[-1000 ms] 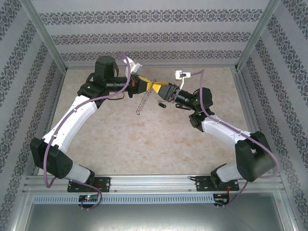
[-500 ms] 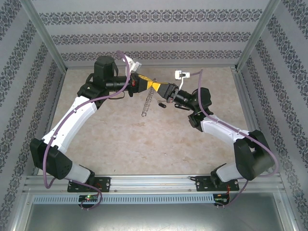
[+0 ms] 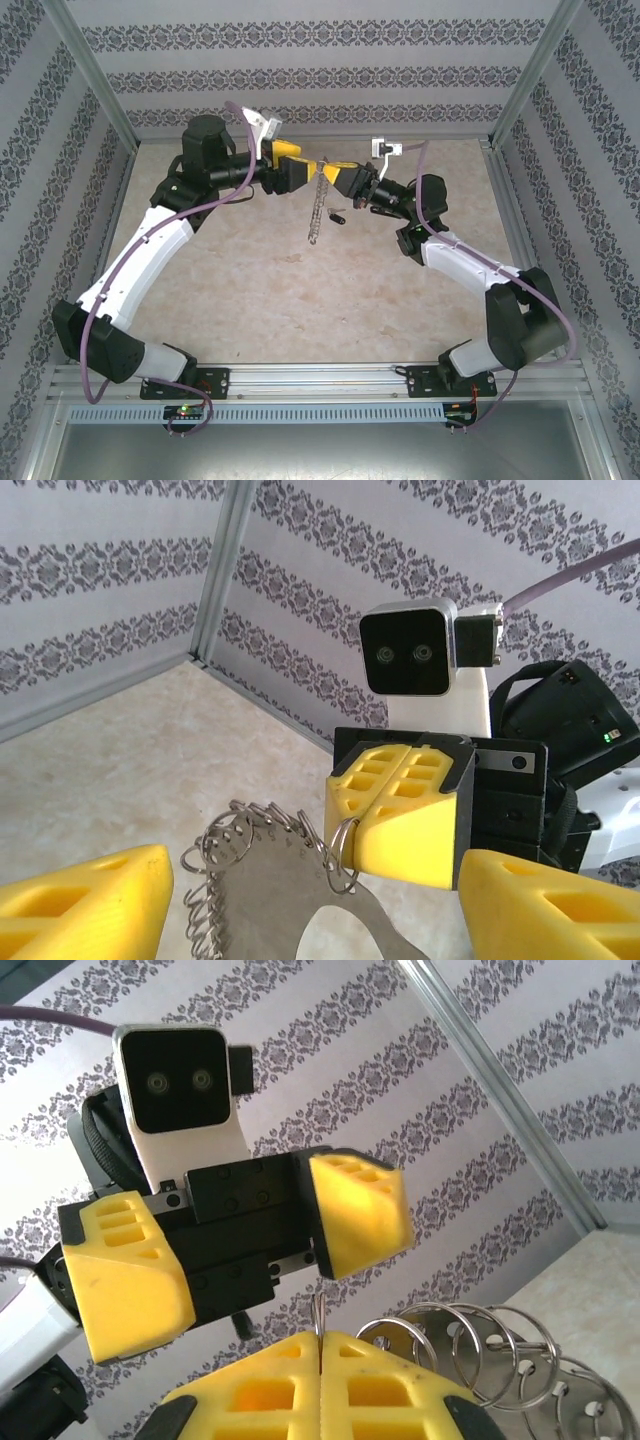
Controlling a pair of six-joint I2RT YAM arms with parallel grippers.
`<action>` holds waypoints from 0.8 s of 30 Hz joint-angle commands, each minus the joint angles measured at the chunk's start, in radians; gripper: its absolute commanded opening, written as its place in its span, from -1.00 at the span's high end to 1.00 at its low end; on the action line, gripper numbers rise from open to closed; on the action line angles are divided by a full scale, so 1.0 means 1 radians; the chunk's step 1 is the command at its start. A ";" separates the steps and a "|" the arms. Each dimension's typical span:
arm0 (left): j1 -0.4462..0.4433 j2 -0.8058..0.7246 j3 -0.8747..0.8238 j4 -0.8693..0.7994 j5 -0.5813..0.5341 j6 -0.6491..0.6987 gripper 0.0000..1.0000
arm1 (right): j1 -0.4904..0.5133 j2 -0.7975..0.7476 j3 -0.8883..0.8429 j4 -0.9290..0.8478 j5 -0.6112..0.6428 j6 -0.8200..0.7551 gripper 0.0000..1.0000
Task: Put the keys on the keyring
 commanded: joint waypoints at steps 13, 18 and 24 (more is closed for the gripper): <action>0.034 -0.034 -0.093 0.256 0.150 -0.179 0.26 | -0.006 0.050 0.121 0.147 -0.074 -0.102 1.00; 0.035 -0.027 -0.134 0.358 0.164 -0.255 0.26 | -0.011 0.098 0.148 0.233 -0.059 -0.039 1.00; 0.035 -0.028 -0.199 0.547 0.159 -0.362 0.25 | -0.012 0.123 0.160 0.266 -0.043 -0.008 1.00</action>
